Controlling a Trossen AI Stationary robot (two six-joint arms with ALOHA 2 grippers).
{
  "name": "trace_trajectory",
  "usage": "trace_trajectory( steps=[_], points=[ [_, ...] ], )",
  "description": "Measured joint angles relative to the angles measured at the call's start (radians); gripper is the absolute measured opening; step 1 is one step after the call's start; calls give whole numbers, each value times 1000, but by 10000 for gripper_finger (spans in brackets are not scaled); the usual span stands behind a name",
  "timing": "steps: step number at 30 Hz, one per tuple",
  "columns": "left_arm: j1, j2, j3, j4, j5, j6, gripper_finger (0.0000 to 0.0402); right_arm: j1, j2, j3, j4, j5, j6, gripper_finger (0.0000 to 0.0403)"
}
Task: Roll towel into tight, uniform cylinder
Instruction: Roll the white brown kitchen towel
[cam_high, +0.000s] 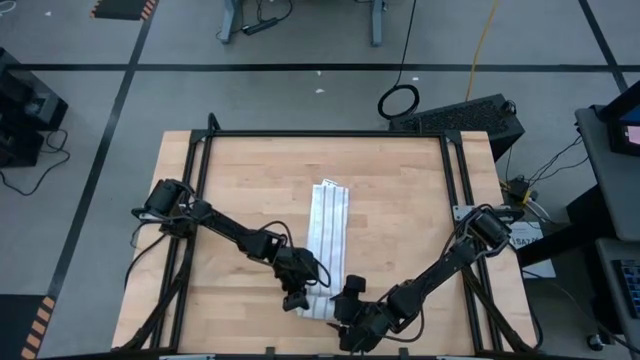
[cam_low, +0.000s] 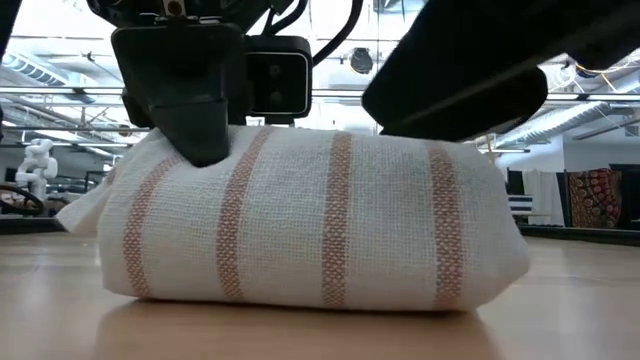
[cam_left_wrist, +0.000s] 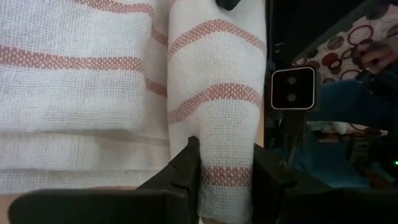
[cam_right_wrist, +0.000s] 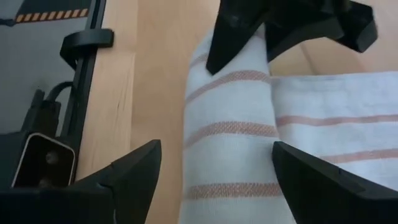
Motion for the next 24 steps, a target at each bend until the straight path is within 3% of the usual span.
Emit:
trace_trajectory(
  steps=[15,24],
  points=[
    [0,0,0,0,-26,0,97,-14,46,0,5,-51,6,297],
    [10,-84,1,-143,-40,51,188,-28,65,1,20,-111,6,297]
  ],
)
